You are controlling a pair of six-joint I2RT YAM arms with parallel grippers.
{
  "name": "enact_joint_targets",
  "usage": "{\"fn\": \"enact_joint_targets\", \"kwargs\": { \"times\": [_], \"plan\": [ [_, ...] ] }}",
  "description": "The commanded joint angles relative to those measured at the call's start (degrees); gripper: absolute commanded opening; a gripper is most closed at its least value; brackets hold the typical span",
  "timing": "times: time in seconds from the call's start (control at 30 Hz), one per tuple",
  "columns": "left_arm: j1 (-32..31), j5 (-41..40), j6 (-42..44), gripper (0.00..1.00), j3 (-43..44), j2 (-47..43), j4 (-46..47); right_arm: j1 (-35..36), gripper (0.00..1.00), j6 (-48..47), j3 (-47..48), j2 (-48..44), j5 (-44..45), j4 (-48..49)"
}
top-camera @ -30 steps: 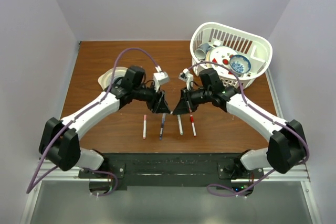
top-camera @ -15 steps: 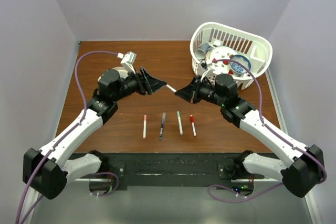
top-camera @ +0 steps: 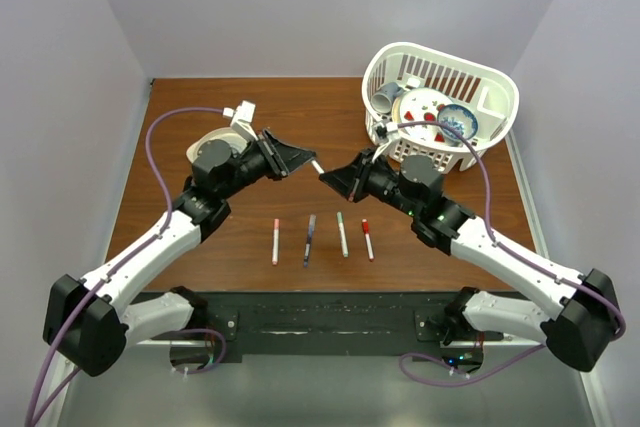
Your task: Insert the pens into the pen caps
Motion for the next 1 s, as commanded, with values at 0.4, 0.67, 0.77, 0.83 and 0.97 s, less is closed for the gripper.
{"fn": "enact_joint_targets", "kwargs": {
  "times": [0.4,0.67,0.77,0.83,0.97],
  "plan": [
    [-0.19,18.06,8.13,0.0,0.92,1.05,4.86,0.24,0.3,-9.19,10.95,0.87,-10.89,-17.47],
    [-0.19,18.59,12.88,0.0,5.06,-0.01,-2.71,0.33,0.22,-9.64,10.17,1.75,-15.11,-17.13],
    [-0.19,19.38,12.62,0.0,5.94,0.78,-2.8,0.24,0.25,-9.28,9.64,2.36,-17.48,-15.9],
    [-0.19,19.65,12.35,0.0,5.85,1.22,-2.45,0.24,0.29,-8.85,9.29,2.63,-18.1,-15.37],
    [-0.19,19.74,12.18,0.0,6.2,1.49,-2.27,0.24,0.09,-8.75,9.11,2.8,-18.01,-15.36]
  ]
}}
